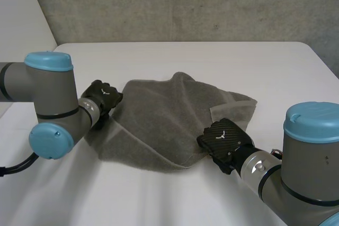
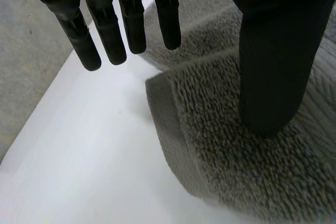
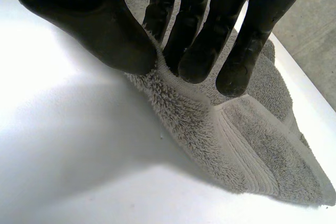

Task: Fold the towel.

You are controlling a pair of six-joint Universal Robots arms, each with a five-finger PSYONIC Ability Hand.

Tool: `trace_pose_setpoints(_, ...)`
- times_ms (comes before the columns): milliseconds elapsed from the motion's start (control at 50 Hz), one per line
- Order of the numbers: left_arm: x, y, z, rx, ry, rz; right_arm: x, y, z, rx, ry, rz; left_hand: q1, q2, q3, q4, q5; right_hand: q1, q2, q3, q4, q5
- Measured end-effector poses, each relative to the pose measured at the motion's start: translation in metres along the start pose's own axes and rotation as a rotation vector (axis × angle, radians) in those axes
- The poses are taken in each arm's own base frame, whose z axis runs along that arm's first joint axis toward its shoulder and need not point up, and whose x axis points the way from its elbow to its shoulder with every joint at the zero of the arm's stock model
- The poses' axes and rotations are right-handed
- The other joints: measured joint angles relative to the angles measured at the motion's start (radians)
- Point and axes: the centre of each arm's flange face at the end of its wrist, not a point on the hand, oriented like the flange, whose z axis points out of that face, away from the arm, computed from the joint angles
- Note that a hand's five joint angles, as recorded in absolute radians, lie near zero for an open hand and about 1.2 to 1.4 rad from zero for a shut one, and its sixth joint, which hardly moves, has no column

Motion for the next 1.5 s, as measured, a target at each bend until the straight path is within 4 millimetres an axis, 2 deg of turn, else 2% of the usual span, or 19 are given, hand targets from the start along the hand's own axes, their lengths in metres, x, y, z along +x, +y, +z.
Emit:
trace_pose_setpoints(100, 0.003, 0.007, -0.001, -0.028, 0.01, 0.017, 0.0, 0.0, 0.0, 0.0, 0.001, 0.0, 0.11, 0.112, 0.111, 0.106, 0.102, 0.0, 0.0, 0.0, 0.0, 0.0)
trace_pose_setpoints(320, 0.001, 0.021, -0.011, -0.079, 0.022, 0.01, 0.003, 0.002, 0.006, 0.009, 0.023, 0.007, 0.618, 0.627, 0.624, 0.626, 0.614, 0.0, 0.0, 0.0, 0.0, 0.0)
trace_pose_setpoints(400, -0.002, 0.022, -0.021, -0.087, 0.014, 0.002, 0.006, 0.004, 0.008, 0.009, 0.033, 0.025, 0.706, 0.736, 0.732, 0.733, 0.715, 0.0, 0.0, 0.0, 0.0, 0.0)
trace_pose_setpoints(520, -0.022, 0.014, -0.05, -0.052, -0.053, -0.03, 0.012, 0.004, 0.012, 0.025, 0.057, 0.122, 0.729, 0.766, 0.764, 0.767, 0.746, -0.012, -0.013, -0.015, -0.013, -0.023)
trace_pose_setpoints(560, -0.028, 0.01, -0.059, -0.028, -0.082, -0.045, 0.016, 0.004, 0.014, 0.031, 0.068, 0.163, 0.731, 0.768, 0.766, 0.768, 0.746, -0.107, -0.095, -0.101, -0.094, -0.122)
trace_pose_setpoints(620, -0.041, -0.003, -0.078, 0.048, -0.153, -0.101, 0.024, 0.006, 0.017, 0.039, 0.089, 0.252, 0.733, 0.769, 0.767, 0.77, 0.746, -0.6, -0.606, -0.606, -0.594, -0.639)
trace_pose_setpoints(680, -0.053, -0.017, -0.096, 0.13, -0.211, -0.176, 0.029, 0.01, 0.021, 0.04, 0.1, 0.326, 0.736, 0.77, 0.768, 0.772, 0.746, -0.809, -0.807, -0.816, -0.804, -0.856)
trace_pose_setpoints(800, -0.074, -0.043, -0.132, 0.295, -0.282, -0.357, 0.031, 0.019, 0.032, 0.021, 0.093, 0.466, 0.736, 0.77, 0.768, 0.772, 0.751, -0.943, -0.937, -0.946, -0.949, -1.011)
trace_pose_setpoints(880, -0.082, -0.055, -0.148, 0.368, -0.299, -0.439, 0.027, 0.023, 0.038, 0.012, 0.066, 0.534, 0.736, 0.77, 0.769, 0.772, 0.751, -0.971, -0.95, -0.967, -0.981, -1.042)
trace_pose_setpoints(1080, -0.093, -0.068, -0.16, 0.434, -0.321, -0.488, 0.015, 0.016, 0.037, 0.046, -0.039, 0.582, 0.74, 0.771, 0.769, 0.772, 0.751, -0.977, -0.95, -0.967, -0.981, -1.045)
trace_pose_setpoints(1160, -0.094, -0.07, -0.161, 0.443, -0.321, -0.502, 0.014, 0.012, 0.036, 0.064, -0.054, 0.557, 0.74, 0.771, 0.769, 0.772, 0.751, -0.976, -0.95, -0.967, -0.981, -1.033)
trace_pose_setpoints(1260, -0.096, -0.072, -0.161, 0.452, -0.318, -0.527, 0.014, 0.013, 0.038, 0.07, -0.053, 0.489, 0.74, 0.771, 0.769, 0.772, 0.751, -0.91, -0.926, -0.917, -0.901, -0.913)
trace_pose_setpoints(1440, -0.099, -0.069, -0.16, 0.45, -0.323, -0.551, 0.018, 0.019, 0.054, 0.049, -0.014, 0.377, 0.74, 0.771, 0.769, 0.772, 0.751, -0.528, -0.522, -0.535, -0.53, -0.558)
trace_pose_setpoints(1500, -0.1, -0.067, -0.159, 0.445, -0.326, -0.561, 0.02, 0.021, 0.061, 0.043, 0.002, 0.368, 0.74, 0.771, 0.769, 0.772, 0.751, -0.245, -0.257, -0.277, -0.266, -0.287)
